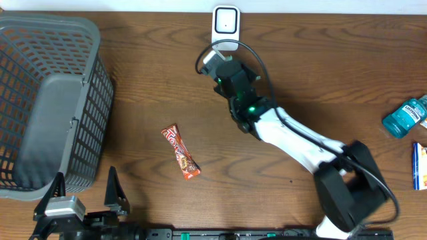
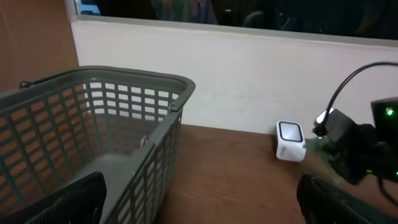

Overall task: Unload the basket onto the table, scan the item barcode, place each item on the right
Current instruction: 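Lift the green wipes pack and hold it under the white scanner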

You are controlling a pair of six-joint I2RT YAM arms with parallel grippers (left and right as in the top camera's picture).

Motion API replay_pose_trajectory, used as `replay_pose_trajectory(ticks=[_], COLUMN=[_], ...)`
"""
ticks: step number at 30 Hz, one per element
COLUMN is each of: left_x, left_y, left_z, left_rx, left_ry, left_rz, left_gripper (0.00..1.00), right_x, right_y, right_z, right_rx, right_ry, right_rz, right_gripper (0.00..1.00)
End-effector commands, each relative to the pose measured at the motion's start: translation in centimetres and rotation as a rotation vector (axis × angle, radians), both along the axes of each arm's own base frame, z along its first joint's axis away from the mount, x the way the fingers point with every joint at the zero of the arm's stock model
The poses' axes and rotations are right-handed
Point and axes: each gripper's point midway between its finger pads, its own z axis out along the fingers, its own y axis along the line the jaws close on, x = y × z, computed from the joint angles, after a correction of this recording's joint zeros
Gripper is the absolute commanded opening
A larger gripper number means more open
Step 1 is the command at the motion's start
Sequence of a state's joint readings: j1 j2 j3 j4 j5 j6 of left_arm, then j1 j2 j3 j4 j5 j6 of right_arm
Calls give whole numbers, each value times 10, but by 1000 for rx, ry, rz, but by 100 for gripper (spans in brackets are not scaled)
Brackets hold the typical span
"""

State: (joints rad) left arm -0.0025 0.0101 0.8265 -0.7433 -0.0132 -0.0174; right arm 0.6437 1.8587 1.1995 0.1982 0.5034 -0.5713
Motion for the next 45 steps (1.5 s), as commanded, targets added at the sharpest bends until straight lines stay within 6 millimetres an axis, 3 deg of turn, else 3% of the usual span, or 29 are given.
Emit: replay_pose_trajectory(ticks=[1,5,9,13,14,17,22,25,29,36,45], left_x=[-1,-1,-1,-1,-1,-1,-1,-1,-1,-1,-1], left_y=[-1,-1,-1,-1,-1,-1,-1,-1,-1,-1,-1], left_z=[0,0,1,1,1,1,1,1,1,1,1], left_rx=[20,20,20,20,20,20,20,20,20,20,20], left_ry=[-6,-6,-9,-9,-9,-9,-9,-9,-9,-9,-9], left_rz=[-7,-7,-7,-7,-7,-7,-7,-7,-7,-7,-7], left_gripper=[98,98,98,98,98,98,98,98,98,98,98], right_x=[23,41,65,99,116,144,172,178,181,180,179], right_y=[-16,-5,4,9,16,26,41,48,54,54,51], right_z=[11,16,9,13,16,9,7,7,-15,-38,-42], right_rx=[-212,-235,-296,-290,-280,-296,-278,-263,-300,-288,-295], right_ry=[-160,-300,-392,-444,-461,-437,-468,-489,-424,-347,-331], right_rz=[-86,-55,1,-24,-34,-37,-54,-53,8,15,-7], right_gripper=[1,1,1,1,1,1,1,1,1,2,1])
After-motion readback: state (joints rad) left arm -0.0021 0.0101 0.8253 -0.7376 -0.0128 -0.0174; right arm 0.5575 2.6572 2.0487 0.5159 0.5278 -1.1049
